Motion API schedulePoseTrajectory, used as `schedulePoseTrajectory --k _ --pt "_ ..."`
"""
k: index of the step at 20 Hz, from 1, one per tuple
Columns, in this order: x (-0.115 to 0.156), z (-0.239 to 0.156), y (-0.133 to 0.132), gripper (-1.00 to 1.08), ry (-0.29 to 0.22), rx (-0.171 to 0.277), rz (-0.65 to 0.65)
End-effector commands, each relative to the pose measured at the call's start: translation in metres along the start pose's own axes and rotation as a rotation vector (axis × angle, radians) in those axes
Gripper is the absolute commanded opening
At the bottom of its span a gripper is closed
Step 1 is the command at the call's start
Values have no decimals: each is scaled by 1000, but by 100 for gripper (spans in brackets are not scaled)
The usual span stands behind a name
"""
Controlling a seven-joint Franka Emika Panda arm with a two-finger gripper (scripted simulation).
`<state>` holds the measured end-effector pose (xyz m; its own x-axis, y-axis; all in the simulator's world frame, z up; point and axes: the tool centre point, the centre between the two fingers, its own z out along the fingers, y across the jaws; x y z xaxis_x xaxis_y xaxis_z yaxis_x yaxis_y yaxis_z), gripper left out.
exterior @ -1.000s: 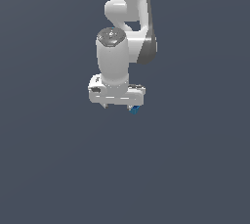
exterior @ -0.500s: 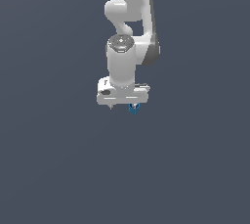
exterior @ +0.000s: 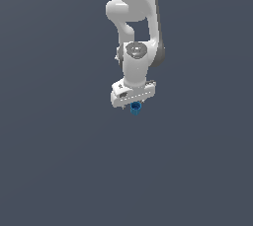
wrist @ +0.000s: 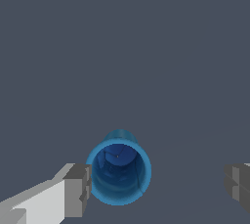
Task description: Pick up the object and move it to a goal position.
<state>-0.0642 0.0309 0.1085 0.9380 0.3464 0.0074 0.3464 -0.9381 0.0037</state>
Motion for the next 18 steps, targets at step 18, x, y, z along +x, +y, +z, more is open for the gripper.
schedulePoseTrajectory --k 18 --pt "-19 32 -26 100 -7 4 -141"
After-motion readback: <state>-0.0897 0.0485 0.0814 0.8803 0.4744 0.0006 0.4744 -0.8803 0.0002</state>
